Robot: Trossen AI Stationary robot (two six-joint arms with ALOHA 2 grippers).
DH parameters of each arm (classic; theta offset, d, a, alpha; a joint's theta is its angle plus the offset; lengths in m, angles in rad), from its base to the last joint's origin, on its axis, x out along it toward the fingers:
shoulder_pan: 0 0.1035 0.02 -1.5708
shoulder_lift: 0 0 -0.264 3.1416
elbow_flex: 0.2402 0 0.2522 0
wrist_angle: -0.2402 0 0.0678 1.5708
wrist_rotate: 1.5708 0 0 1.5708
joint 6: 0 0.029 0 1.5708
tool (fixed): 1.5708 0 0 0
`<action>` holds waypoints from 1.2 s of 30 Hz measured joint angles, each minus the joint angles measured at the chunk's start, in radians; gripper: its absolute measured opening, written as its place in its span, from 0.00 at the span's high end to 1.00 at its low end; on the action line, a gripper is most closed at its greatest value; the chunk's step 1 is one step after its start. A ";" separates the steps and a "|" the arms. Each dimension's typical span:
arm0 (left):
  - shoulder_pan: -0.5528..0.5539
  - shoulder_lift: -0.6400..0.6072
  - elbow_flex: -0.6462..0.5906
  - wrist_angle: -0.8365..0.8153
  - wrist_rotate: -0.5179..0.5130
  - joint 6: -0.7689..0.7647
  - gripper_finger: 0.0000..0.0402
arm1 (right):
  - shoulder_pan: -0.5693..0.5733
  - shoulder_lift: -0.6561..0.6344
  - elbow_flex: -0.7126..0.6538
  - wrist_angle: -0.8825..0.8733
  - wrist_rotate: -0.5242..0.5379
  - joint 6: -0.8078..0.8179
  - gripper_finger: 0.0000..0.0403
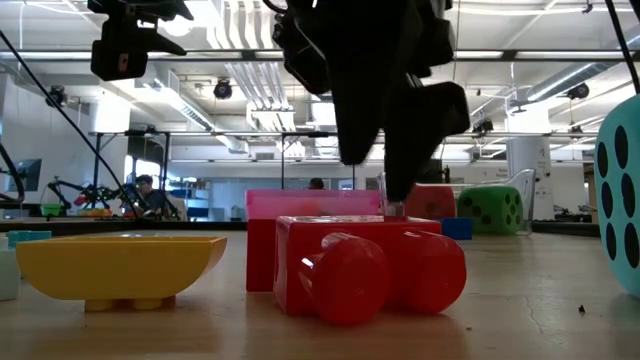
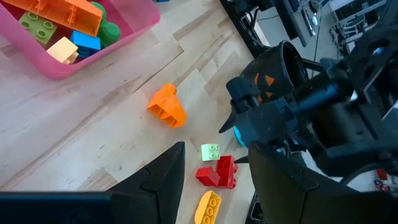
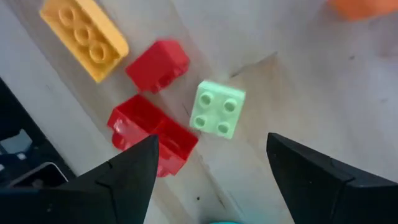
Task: Pick & Place Toys
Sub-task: Put the light green game piece into the red bin
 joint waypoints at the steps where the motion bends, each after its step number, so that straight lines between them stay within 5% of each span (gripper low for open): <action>1: 0.000 0.000 0.000 0.000 0.000 0.000 0.55 | 0.007 0.005 -0.001 0.002 0.007 -0.001 0.28; 36: 0.000 0.000 0.000 0.000 0.000 0.000 0.55 | 0.022 0.099 -0.004 0.104 0.045 -0.058 0.28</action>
